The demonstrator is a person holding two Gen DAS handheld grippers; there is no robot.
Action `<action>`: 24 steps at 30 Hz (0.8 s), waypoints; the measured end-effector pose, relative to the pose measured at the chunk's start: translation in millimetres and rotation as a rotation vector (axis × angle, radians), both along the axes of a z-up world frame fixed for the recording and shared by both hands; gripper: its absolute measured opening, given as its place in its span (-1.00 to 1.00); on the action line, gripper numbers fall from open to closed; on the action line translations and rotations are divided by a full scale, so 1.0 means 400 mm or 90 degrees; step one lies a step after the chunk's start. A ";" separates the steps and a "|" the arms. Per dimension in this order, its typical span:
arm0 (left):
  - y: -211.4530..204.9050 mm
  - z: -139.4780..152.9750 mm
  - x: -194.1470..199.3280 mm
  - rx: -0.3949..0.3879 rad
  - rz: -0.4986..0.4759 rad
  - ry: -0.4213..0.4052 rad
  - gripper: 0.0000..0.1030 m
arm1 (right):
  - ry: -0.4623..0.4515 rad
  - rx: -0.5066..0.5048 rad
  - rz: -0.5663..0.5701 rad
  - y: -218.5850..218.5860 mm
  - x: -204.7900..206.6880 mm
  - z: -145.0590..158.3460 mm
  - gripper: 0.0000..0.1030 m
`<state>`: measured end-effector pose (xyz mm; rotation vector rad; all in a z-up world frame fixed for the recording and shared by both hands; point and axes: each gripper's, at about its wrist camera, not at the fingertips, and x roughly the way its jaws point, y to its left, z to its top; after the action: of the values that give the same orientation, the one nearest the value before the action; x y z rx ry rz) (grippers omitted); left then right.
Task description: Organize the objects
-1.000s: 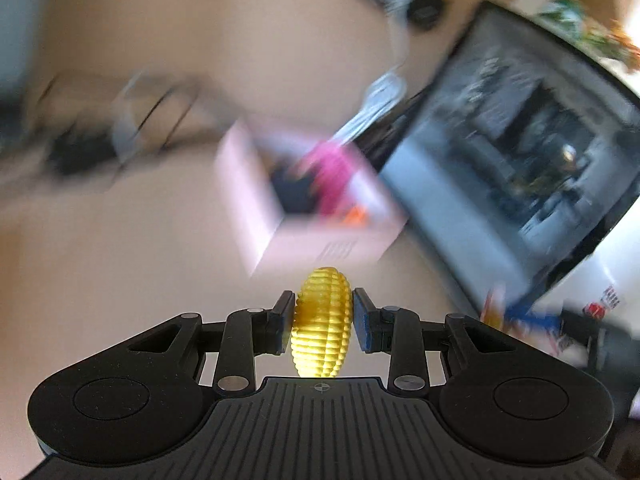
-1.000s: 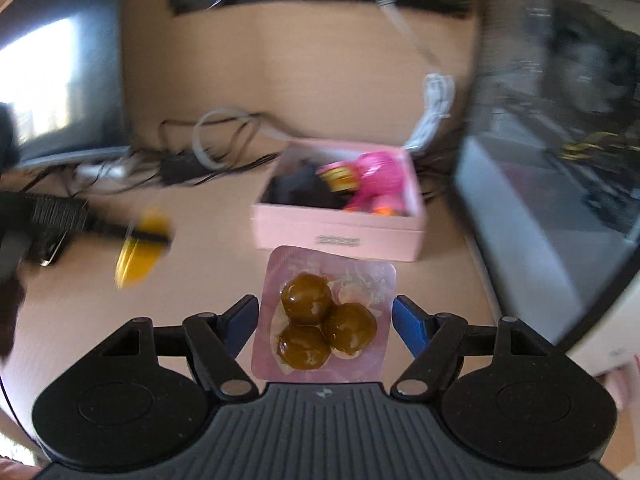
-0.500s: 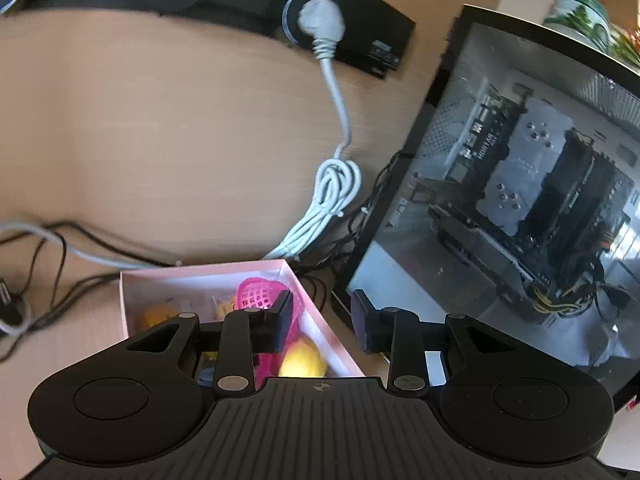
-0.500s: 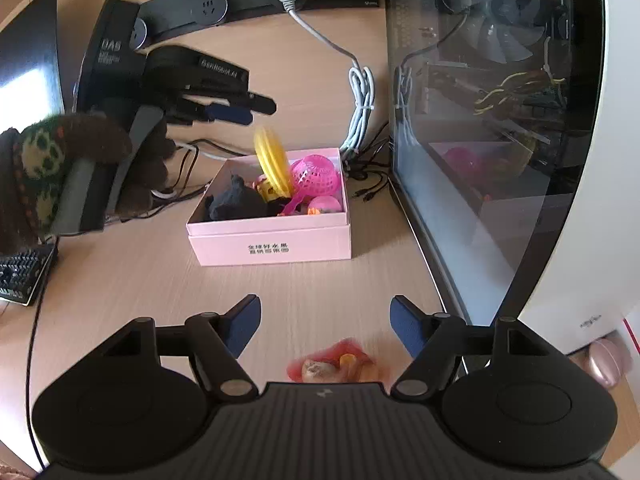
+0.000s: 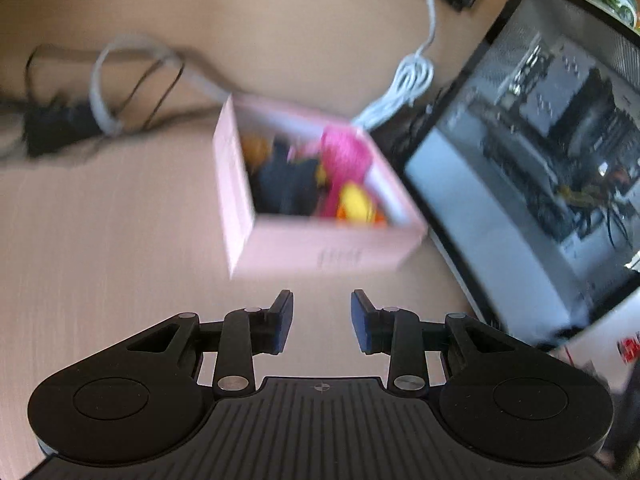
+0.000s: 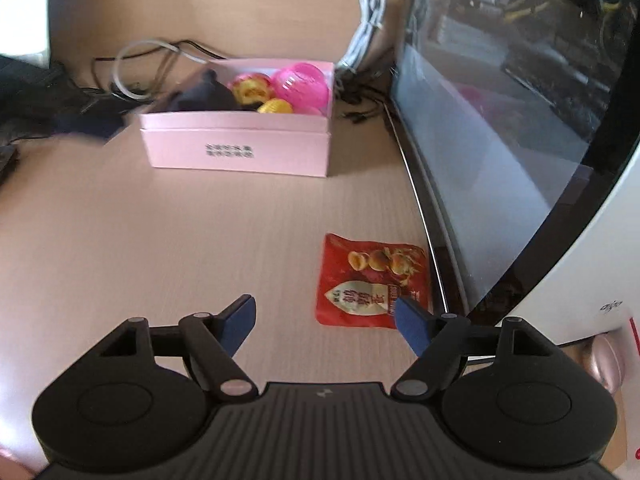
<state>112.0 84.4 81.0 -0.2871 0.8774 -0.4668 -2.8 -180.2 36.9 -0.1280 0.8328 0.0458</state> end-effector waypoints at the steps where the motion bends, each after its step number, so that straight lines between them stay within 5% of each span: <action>1: 0.011 -0.015 -0.022 -0.001 0.002 0.012 -0.32 | -0.011 -0.024 -0.001 0.010 0.004 -0.010 0.49; 4: 0.033 -0.043 -0.057 -0.009 0.015 0.038 -0.32 | -0.033 -0.086 -0.004 0.039 0.018 -0.032 0.49; 10: 0.073 -0.049 -0.098 -0.018 0.026 0.045 -0.32 | -0.025 -0.080 -0.023 0.037 0.073 -0.060 0.49; 16: 0.112 -0.042 -0.118 -0.027 0.046 0.042 -0.32 | -0.009 -0.021 -0.054 0.019 0.108 -0.063 0.54; 24: 0.145 -0.062 -0.135 -0.032 0.067 0.064 -0.32 | -0.010 0.096 0.073 0.090 0.047 -0.020 0.56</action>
<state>58.0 142.6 56.3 -0.4043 0.9439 -0.3793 16.0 -144.0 28.8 -0.0337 0.8023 0.2154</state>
